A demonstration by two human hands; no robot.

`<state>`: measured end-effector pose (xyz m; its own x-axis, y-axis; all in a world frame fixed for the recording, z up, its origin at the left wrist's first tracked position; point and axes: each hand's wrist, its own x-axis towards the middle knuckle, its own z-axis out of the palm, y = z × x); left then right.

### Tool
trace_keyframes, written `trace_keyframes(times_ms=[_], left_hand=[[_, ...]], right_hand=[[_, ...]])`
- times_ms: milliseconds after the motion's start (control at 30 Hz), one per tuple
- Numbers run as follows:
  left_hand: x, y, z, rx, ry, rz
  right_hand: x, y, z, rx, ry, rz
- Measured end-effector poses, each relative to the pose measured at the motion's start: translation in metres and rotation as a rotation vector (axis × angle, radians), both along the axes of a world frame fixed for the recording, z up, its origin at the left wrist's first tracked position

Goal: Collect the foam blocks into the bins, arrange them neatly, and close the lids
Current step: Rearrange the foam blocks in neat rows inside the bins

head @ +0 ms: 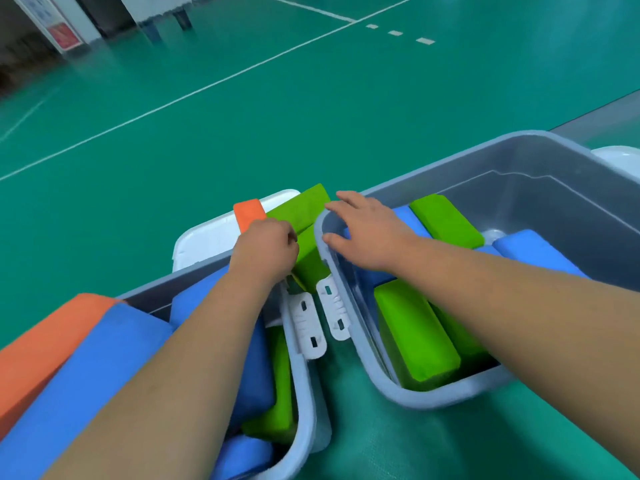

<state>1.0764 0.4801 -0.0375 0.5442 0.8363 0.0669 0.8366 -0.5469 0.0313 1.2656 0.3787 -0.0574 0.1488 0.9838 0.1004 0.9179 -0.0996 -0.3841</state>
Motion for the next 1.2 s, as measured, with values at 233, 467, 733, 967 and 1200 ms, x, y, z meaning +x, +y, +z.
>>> trace_keyframes(times_ms=[233, 467, 733, 967, 1200], left_hand=[[0.014, 0.049, -0.003, -0.151, 0.238, -0.015], [0.045, 0.077, -0.024, -0.338, 0.424, 0.064], [0.057, 0.082, -0.042, -0.313, 0.517, 0.126], [0.058, 0.088, -0.055, -0.259, 0.702, 0.055], [0.062, 0.085, -0.055, -0.337, 0.695, 0.086]], right_hand=[[-0.003, 0.01, -0.011, -0.108, -0.023, 0.109], [-0.028, 0.007, -0.009, -0.136, -0.118, 0.071], [-0.029, 0.011, -0.015, -0.161, -0.081, 0.059], [-0.03, 0.01, -0.018, -0.148, -0.056, 0.06], [-0.032, 0.013, -0.019, -0.16, -0.047, 0.056]])
